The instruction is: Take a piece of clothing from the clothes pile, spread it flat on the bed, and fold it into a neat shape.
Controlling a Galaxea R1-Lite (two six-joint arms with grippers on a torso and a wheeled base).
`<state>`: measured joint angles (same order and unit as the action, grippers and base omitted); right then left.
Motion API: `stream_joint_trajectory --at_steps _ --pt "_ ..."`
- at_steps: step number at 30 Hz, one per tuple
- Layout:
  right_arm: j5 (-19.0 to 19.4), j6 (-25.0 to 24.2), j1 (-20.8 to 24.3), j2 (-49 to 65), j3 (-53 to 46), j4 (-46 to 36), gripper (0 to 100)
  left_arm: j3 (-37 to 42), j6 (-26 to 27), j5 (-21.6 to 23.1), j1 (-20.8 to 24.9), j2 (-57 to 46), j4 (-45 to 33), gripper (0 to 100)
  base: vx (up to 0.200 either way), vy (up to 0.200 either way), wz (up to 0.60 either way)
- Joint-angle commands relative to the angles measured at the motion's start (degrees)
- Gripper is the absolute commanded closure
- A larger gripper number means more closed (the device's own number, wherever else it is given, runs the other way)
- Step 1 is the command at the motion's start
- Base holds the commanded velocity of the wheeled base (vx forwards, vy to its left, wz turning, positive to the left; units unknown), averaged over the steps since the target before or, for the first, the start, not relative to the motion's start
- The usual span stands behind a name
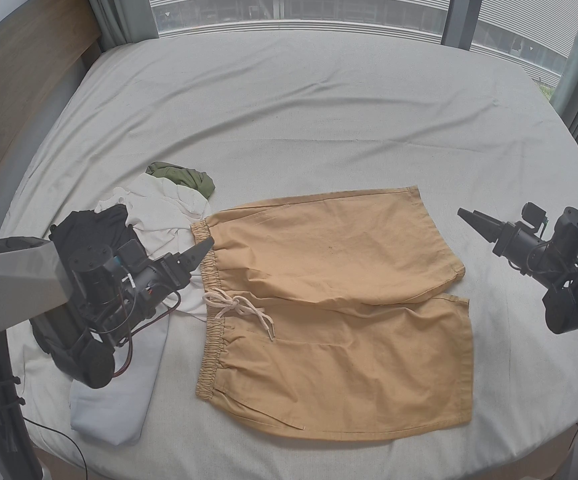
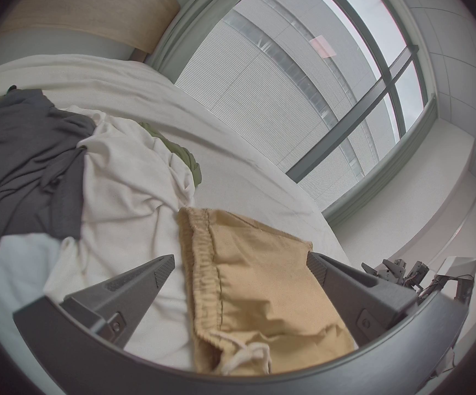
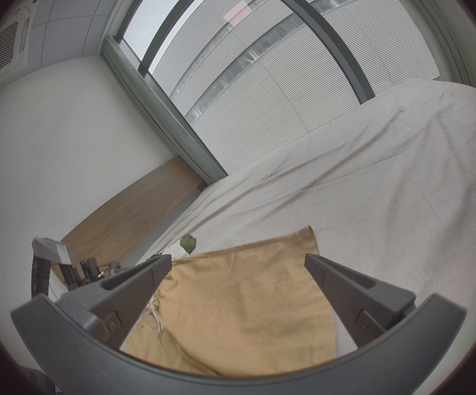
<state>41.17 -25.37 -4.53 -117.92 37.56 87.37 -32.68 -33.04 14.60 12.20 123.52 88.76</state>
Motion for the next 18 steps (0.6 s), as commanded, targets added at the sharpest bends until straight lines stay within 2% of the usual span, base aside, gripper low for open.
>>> stream_joint_trajectory --at_steps 1,4,8,12,13,18 --pt "0.2 1.5 -0.4 5.7 -8.6 0.9 0 9.5 0.3 7.6 -3.3 -9.7 -0.3 0 0.000 0.000 0.00" --pt "0.3 1.8 -0.5 7.3 -10.8 0.9 0 14.3 2.9 11.8 -4.5 -12.9 -0.4 0 0.000 0.000 0.00" --pt "0.3 1.6 -0.9 8.1 -11.5 0.9 0 18.5 3.9 13.4 -4.9 -14.1 -0.3 0 0.000 0.000 0.00" --pt "0.6 1.7 -1.5 8.1 -12.0 0.9 0 22.4 7.4 15.9 -5.0 -13.8 -0.2 0 0.000 0.000 0.00" --pt "0.6 1.7 -1.5 8.0 -12.4 0.9 0 24.4 9.7 16.8 -4.8 -13.5 -0.1 0 0.000 0.000 0.00" --pt "0.7 1.7 -1.5 8.0 -12.4 0.9 0 28.6 12.6 18.9 -3.7 -13.1 -0.1 0 0.000 0.000 0.00"
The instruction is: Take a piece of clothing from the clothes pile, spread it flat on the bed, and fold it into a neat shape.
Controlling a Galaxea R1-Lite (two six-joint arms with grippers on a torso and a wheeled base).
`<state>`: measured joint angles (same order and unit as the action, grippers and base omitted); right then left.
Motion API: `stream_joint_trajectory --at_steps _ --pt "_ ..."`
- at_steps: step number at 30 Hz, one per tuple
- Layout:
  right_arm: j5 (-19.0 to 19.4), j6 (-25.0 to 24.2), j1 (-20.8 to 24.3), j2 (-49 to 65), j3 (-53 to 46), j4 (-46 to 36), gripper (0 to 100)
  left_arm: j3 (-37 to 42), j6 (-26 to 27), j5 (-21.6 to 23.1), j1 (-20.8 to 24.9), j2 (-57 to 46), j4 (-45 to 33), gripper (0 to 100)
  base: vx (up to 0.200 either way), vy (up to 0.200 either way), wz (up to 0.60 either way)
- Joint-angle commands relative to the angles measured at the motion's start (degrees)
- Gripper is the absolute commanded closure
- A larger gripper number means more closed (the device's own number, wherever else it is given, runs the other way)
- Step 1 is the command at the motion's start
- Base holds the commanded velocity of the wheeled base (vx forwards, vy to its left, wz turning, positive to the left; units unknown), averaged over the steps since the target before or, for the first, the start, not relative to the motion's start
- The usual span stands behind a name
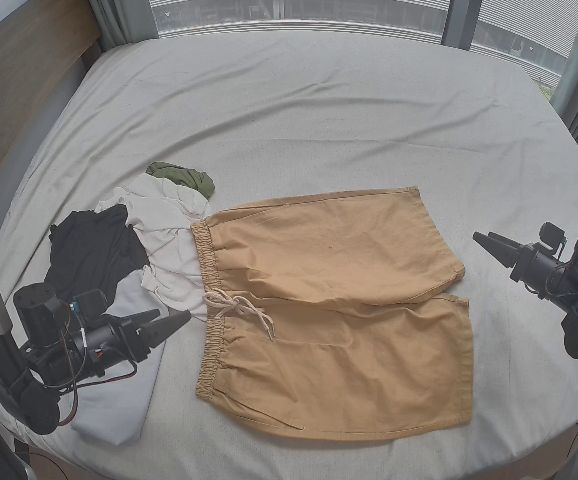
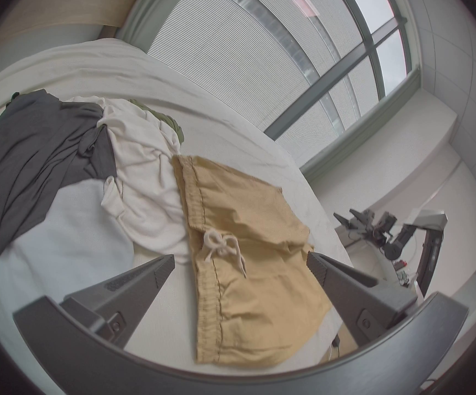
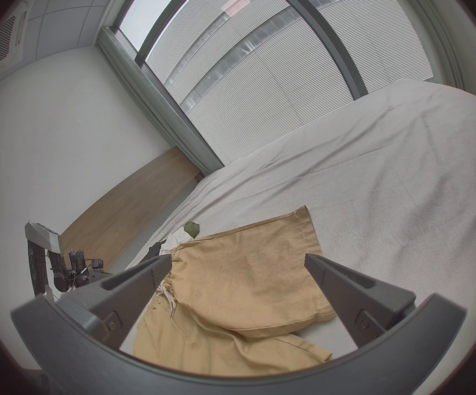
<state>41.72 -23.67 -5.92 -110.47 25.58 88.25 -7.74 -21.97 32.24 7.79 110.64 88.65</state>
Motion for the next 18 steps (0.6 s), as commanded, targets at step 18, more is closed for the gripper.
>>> stream_joint_trajectory --at_steps 18 --pt "0.0 0.0 0.0 0.1 -0.4 0.0 0 7.7 2.6 1.5 2.8 7.9 0.2 0 0.000 0.000 0.00"
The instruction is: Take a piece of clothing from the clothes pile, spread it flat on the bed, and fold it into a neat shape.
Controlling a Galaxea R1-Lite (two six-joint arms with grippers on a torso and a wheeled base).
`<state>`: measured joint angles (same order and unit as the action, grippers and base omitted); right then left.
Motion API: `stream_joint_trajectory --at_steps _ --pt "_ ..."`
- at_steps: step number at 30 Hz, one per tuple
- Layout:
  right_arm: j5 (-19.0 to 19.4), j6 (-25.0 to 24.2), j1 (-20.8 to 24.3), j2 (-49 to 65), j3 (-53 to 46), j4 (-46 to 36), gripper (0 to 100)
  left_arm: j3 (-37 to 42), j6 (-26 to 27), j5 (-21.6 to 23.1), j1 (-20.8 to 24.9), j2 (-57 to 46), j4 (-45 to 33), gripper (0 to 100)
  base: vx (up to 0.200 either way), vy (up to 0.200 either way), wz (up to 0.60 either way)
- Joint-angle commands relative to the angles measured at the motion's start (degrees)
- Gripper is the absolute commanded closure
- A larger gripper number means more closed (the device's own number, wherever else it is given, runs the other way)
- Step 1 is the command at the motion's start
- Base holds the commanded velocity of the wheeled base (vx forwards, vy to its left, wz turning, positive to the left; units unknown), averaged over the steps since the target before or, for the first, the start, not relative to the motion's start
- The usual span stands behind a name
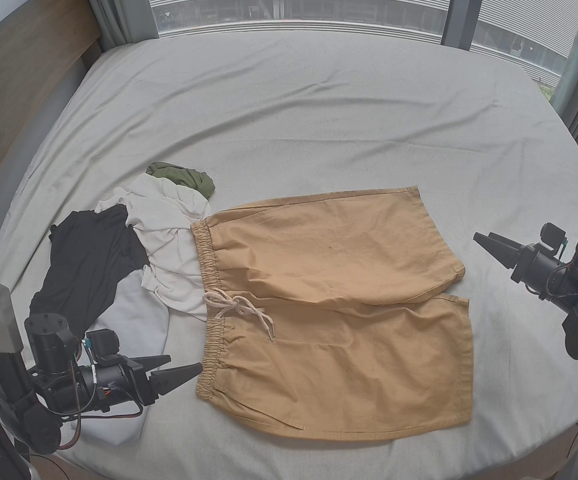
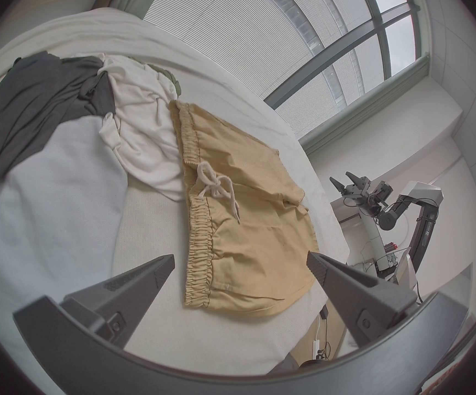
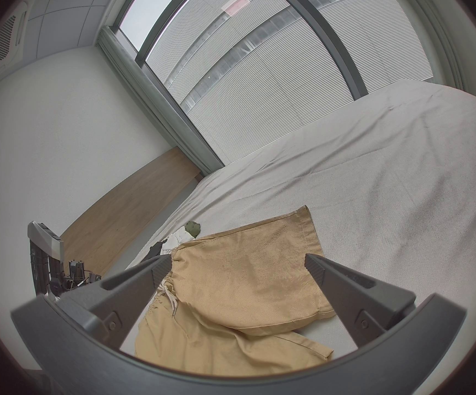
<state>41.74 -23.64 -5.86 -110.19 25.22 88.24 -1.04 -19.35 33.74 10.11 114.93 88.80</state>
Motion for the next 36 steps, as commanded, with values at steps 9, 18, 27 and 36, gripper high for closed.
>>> stream_joint_trajectory --at_steps 9,18,27,36 --pt "0.0 0.0 0.0 -0.2 0.3 0.0 0 0.3 0.1 -0.1 1.3 9.1 0.1 0 0.000 0.000 0.00" --pt "0.0 0.0 0.1 -0.7 0.4 0.0 0 -1.4 0.0 -0.2 1.5 13.5 0.1 0 0.000 0.000 0.00" --pt "0.0 0.0 0.1 -0.8 0.4 0.0 0 -2.7 -0.3 -0.1 2.7 15.8 0.1 0 0.000 0.000 0.00" --pt "0.0 0.0 0.1 -0.8 0.4 0.0 0 -5.0 -0.4 -0.1 3.5 18.7 0.1 0 0.000 0.000 0.00"
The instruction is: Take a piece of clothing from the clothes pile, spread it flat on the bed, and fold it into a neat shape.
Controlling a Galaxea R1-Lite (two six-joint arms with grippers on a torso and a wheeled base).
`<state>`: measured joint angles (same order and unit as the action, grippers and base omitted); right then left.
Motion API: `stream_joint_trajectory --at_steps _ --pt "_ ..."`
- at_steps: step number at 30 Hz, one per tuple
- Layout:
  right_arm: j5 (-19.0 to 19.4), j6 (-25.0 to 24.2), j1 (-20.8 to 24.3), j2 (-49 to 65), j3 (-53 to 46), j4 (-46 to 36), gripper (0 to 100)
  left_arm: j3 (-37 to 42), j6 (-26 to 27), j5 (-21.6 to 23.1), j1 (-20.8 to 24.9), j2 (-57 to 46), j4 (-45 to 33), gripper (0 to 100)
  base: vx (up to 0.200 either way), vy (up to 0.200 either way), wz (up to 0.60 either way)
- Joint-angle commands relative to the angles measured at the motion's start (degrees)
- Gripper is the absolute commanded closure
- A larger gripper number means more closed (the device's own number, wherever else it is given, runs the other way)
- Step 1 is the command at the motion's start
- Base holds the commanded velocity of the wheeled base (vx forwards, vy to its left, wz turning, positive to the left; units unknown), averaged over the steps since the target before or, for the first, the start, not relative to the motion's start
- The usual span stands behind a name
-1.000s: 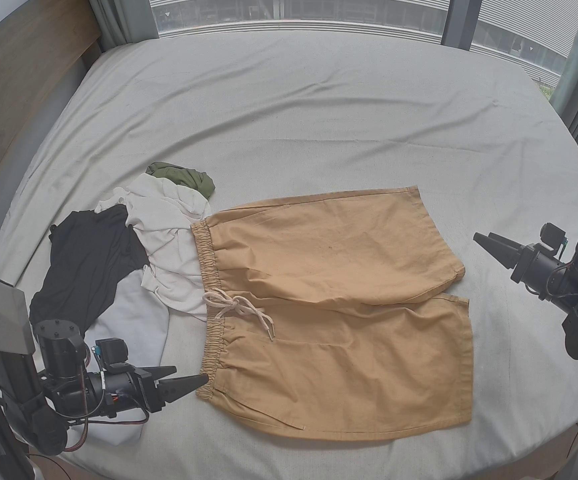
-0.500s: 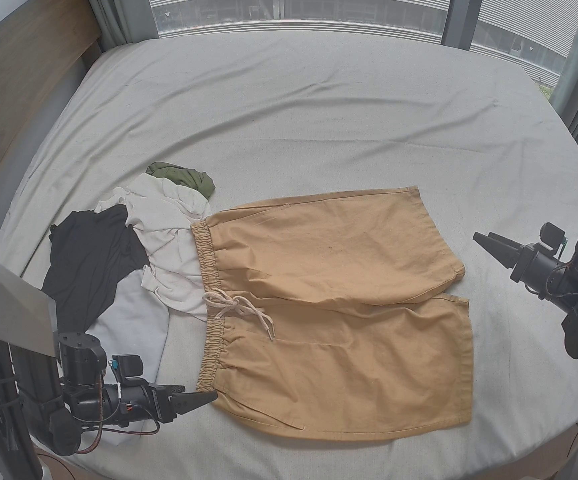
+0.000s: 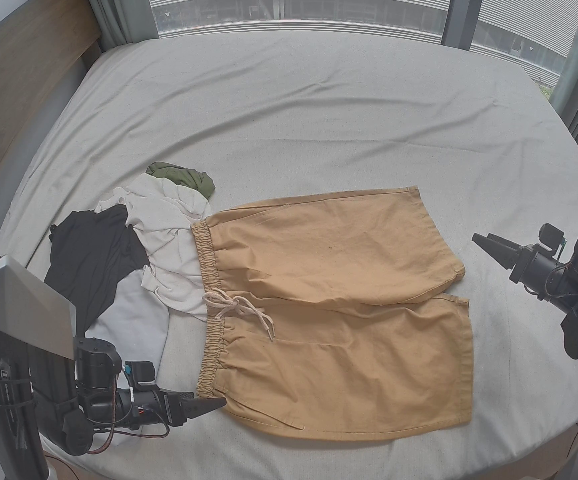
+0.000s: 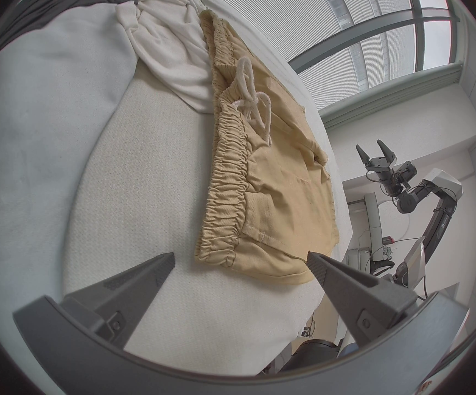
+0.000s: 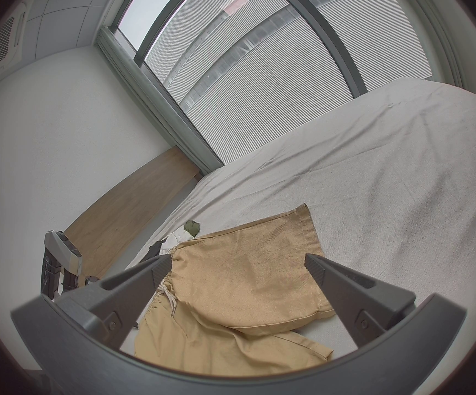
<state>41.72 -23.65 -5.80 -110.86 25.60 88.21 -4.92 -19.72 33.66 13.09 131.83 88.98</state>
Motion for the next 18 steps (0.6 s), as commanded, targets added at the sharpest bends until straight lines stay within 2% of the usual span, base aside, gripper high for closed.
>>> stream_joint_trajectory --at_steps 1,8,9,18 --pt "0.0 -0.1 0.0 -0.1 0.0 0.0 0 -1.8 -0.1 -0.1 0.6 2.0 0.0 0 0.000 0.000 0.00" --pt "0.0 -0.1 -0.1 -0.1 0.0 0.0 0 -2.6 -1.4 -0.3 1.0 2.1 0.0 0 0.000 0.000 0.00" --pt "0.0 0.0 -0.1 -0.1 0.0 0.0 0 -2.7 -1.4 -0.7 1.0 2.1 0.0 100 0.000 0.000 0.00" --pt "0.0 0.0 0.0 -0.1 -0.5 0.0 0 -4.0 -1.5 -2.4 0.9 2.2 0.0 100 0.000 0.000 0.00"
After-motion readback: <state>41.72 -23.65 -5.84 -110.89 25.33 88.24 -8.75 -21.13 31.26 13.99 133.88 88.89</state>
